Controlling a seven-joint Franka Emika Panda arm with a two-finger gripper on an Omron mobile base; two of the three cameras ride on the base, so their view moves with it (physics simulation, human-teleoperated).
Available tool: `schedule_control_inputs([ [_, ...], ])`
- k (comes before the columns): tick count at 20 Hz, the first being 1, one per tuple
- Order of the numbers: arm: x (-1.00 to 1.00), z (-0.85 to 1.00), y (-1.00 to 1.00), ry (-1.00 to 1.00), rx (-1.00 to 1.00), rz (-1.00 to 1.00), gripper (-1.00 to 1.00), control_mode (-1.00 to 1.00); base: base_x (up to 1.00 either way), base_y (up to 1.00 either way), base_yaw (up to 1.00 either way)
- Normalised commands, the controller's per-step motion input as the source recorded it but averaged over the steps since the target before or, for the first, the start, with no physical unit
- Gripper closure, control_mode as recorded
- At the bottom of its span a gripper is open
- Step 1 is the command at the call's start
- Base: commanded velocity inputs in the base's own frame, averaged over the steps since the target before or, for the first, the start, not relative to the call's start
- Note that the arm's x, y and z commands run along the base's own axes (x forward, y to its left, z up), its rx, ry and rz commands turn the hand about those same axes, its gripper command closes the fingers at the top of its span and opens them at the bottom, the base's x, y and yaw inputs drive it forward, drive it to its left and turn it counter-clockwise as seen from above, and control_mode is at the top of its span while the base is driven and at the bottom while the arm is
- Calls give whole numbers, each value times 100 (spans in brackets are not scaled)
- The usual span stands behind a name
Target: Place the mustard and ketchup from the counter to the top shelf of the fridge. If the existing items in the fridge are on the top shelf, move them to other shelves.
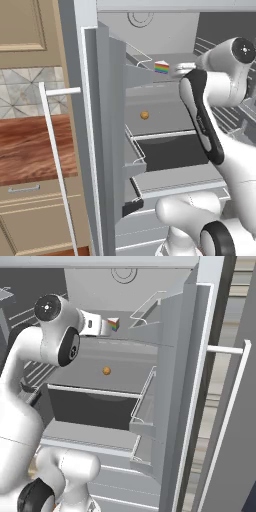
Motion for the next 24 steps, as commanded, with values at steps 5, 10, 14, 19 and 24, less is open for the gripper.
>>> schedule_control_inputs([
  [5, 62, -6, -11, 2, 0, 0, -100, -100, 0, 0, 0],
  [10, 71, -26, -1, 7, 0, 0, -100, -100, 0, 0, 0],
  [14, 73, -22, 0, 3, 0, 0, -100, -100, 0, 0, 0],
  [19, 76, -9, 0, 1, 0, 0, -100, -100, 0, 0, 0],
  [24, 66, -10, -1, 1, 0, 0, -100, -100, 0, 0, 0],
])
